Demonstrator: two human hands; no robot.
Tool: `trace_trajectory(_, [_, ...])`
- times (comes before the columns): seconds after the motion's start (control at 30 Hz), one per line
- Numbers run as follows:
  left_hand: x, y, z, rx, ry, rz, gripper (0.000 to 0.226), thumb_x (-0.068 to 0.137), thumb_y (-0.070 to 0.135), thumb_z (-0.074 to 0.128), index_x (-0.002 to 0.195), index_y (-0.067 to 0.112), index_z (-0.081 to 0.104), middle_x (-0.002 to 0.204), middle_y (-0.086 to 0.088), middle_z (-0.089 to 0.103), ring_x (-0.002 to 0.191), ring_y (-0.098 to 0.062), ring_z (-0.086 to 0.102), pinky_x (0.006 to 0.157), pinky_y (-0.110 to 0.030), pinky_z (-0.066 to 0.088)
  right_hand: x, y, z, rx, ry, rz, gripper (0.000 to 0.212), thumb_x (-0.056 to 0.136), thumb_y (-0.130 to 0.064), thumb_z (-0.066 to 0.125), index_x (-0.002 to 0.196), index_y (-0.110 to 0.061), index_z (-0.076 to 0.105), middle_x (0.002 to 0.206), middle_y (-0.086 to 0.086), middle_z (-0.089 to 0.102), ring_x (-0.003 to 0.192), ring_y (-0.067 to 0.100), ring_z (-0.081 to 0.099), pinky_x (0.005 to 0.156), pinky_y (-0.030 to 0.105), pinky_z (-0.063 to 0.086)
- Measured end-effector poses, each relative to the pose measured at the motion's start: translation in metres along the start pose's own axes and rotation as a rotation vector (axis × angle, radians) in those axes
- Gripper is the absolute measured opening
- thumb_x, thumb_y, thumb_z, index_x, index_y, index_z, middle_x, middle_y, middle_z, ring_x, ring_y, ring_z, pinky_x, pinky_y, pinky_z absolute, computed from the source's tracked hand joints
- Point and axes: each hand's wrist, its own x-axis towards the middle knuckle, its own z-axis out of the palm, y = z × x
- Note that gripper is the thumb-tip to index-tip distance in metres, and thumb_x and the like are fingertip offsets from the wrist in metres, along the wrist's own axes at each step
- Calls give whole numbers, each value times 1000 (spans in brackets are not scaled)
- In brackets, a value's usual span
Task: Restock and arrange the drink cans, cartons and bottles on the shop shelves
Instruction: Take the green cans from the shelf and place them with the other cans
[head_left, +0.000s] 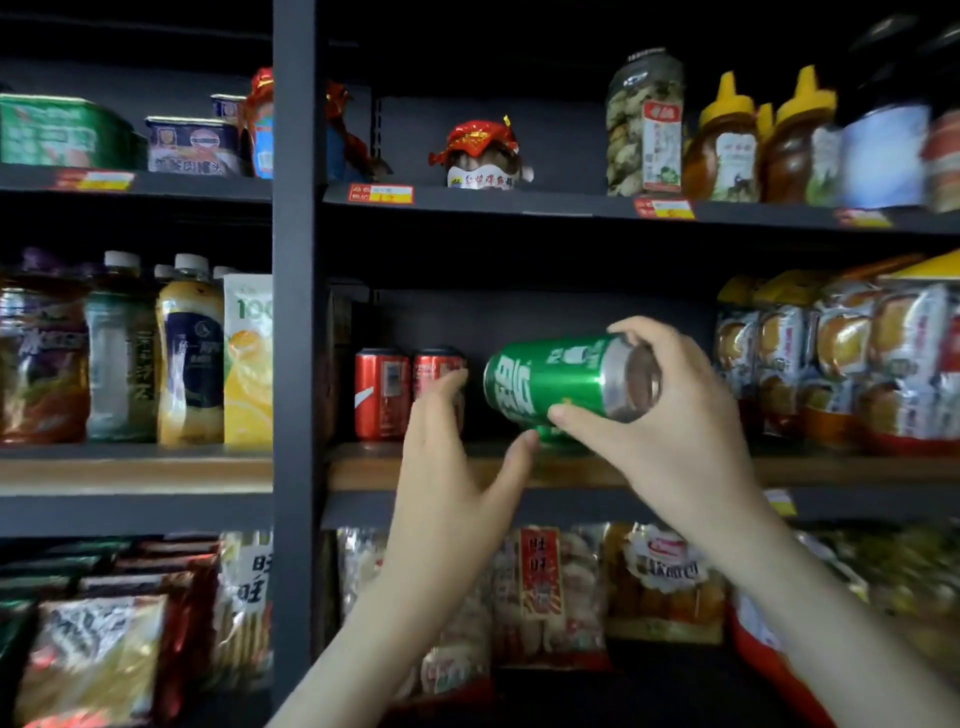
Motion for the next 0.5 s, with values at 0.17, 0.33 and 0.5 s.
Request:
trace_trajectory(0.17, [-96,37,-15,-568,-194,-492,62,73,56,70,126,30,50,117,20,65,109,7,58,84,-13,47,-87,-1,-32,1016,-243,488,42,60,-28,79,100,-18,72,103,-1,74,96,15,70,80,30,55])
trace_trajectory(0.33, [-193,53,-27,-606,-267,-631,45,79,17,77,118,18,55,104,12,73,101,-4,67,79,-17,52,-208,11,-34,1425,-487,845,61,43,-42,95,96,-17,79,108,11,73,98,23,71,73,28,58])
trace_trajectory(0.5, [-265,51,-52,-420,-268,-671,63,64,29,82,120,23,54,110,6,70,106,-12,66,82,-25,54,-286,24,-40,1159,-782,920,93,59,-59,86,135,-17,54,134,6,60,125,25,56,107,47,43])
